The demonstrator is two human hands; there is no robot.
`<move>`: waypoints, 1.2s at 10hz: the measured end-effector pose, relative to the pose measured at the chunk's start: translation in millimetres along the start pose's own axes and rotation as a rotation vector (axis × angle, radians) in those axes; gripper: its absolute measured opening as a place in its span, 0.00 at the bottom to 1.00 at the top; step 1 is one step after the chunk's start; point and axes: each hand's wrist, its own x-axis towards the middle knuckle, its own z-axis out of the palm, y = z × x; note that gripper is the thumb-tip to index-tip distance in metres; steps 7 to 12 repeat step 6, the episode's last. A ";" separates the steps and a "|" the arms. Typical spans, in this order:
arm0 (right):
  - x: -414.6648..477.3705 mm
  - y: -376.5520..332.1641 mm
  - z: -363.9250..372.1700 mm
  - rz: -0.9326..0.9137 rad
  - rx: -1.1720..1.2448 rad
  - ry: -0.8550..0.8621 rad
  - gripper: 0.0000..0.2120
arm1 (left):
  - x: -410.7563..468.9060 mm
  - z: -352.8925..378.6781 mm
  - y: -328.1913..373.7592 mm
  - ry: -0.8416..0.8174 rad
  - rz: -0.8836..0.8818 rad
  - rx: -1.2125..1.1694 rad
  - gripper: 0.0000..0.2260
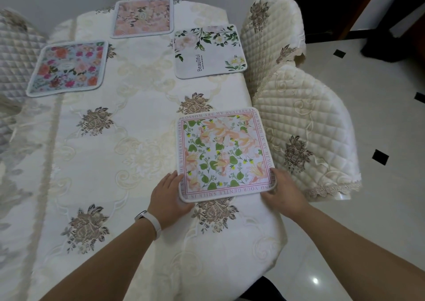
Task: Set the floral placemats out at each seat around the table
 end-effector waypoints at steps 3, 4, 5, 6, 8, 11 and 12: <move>-2.3 2.4 8.7 -0.018 0.026 0.047 0.32 | -1.0 -5.0 3.6 -0.028 -0.049 -0.018 0.44; -1.9 5.2 4.9 -0.079 -0.106 0.040 0.29 | -8.8 -4.9 12.1 -0.014 -0.096 -0.112 0.39; 2.5 2.6 -8.3 -0.270 -0.335 0.127 0.23 | -25.3 -16.2 21.1 0.090 -0.216 -0.344 0.33; 15.1 -10.8 -26.6 -0.365 -0.338 0.275 0.16 | -45.2 -27.7 26.8 0.256 -0.279 -0.427 0.26; 15.1 -10.8 -26.6 -0.365 -0.338 0.275 0.16 | -45.2 -27.7 26.8 0.256 -0.279 -0.427 0.26; 15.1 -10.8 -26.6 -0.365 -0.338 0.275 0.16 | -45.2 -27.7 26.8 0.256 -0.279 -0.427 0.26; 15.1 -10.8 -26.6 -0.365 -0.338 0.275 0.16 | -45.2 -27.7 26.8 0.256 -0.279 -0.427 0.26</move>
